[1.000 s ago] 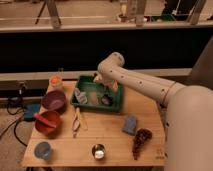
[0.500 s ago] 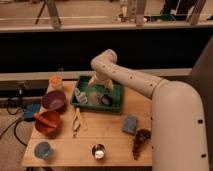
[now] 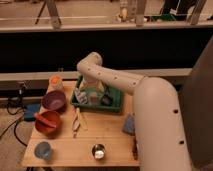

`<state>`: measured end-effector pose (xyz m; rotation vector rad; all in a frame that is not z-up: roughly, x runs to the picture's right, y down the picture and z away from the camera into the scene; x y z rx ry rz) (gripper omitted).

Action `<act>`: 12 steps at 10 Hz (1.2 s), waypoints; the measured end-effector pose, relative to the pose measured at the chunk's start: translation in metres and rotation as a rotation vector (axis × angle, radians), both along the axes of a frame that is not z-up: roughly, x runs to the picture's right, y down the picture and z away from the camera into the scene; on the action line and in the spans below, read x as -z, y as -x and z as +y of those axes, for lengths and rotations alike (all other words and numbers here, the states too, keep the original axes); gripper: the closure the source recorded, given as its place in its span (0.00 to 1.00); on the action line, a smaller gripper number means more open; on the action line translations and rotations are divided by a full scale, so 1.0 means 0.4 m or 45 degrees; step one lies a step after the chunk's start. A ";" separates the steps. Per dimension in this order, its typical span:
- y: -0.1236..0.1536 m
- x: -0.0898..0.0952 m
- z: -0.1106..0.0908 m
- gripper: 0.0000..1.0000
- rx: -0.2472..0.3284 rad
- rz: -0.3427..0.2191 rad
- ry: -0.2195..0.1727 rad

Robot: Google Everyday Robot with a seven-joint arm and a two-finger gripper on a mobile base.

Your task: Wipe tray with eraser

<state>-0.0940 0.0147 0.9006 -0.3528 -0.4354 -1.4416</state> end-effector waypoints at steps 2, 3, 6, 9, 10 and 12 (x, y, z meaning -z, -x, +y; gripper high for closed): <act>0.005 -0.024 0.019 0.20 0.023 0.000 0.006; -0.007 -0.035 0.027 0.20 0.038 -0.003 0.009; -0.022 -0.051 0.027 0.20 0.024 -0.005 0.007; -0.065 -0.108 -0.031 0.27 -0.113 0.031 -0.015; -0.066 -0.121 -0.039 0.38 -0.129 0.033 -0.021; -0.078 -0.132 -0.038 0.49 -0.171 0.047 -0.028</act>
